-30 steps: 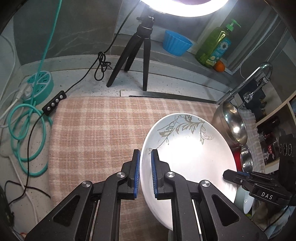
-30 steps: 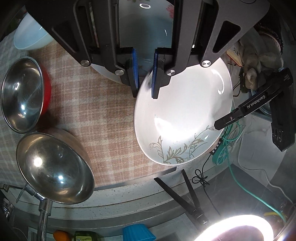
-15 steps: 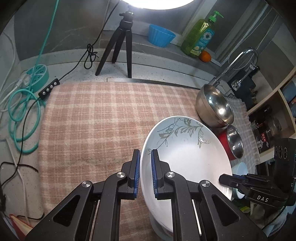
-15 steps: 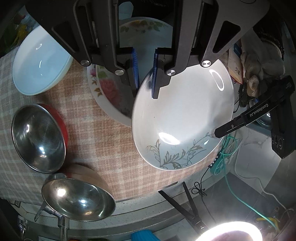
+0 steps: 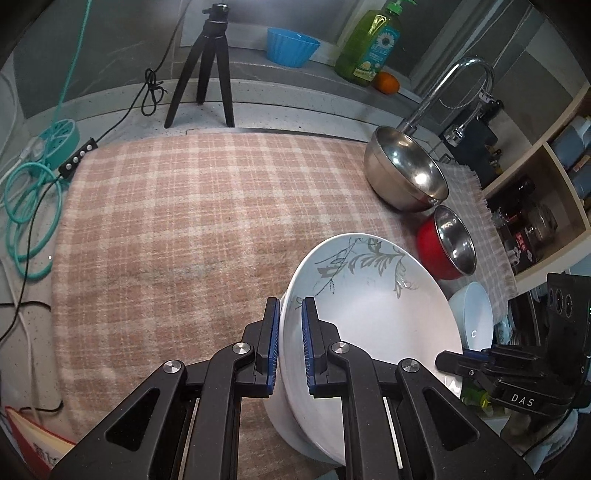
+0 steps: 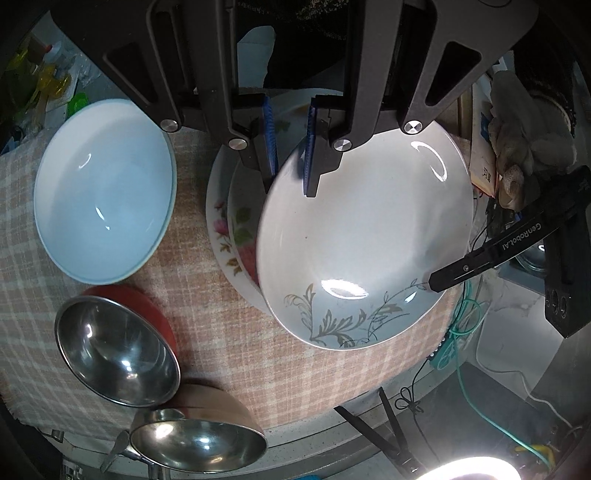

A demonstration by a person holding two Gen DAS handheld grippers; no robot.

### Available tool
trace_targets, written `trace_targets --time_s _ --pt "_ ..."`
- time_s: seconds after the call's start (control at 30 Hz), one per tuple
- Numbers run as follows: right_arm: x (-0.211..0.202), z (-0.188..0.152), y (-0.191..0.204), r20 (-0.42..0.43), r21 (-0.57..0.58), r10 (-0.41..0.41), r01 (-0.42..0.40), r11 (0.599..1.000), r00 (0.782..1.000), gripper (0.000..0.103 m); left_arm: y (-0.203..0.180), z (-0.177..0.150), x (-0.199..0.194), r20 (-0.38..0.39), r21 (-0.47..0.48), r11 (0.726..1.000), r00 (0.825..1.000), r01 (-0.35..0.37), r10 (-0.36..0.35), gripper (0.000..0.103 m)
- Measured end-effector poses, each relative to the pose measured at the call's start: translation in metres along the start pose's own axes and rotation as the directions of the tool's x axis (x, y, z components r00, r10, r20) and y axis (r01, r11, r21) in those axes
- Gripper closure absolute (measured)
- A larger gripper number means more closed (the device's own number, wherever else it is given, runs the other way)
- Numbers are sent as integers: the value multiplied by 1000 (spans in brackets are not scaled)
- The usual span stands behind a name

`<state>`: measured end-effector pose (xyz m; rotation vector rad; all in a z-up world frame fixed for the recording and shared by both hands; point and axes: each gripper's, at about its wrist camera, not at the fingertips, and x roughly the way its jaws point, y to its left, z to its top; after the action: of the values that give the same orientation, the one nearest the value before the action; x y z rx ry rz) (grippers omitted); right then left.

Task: Organize plates and bowls
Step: 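Lift the white gold-leaf plate with both grippers over the pink plate stack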

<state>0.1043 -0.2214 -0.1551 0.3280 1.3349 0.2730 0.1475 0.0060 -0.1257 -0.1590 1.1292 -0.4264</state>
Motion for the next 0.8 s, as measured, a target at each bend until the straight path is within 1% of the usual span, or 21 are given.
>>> trace_targets --time_s 0.23,0.67,0.8 --pt "1 -12 -7 -4 6 -23 23 1000 1000 89 -6 -13 8 -30 11 1000 1000 -3 3 93" --pt "4 -15 -10 12 -24 -89 90 996 996 89 -11 -24 18 -55 20 1000 998 -10 11 93" --pt "6 -14 -8 13 -39 -101 102 994 995 89 -14 -24 17 -54 43 999 998 -27 29 93"
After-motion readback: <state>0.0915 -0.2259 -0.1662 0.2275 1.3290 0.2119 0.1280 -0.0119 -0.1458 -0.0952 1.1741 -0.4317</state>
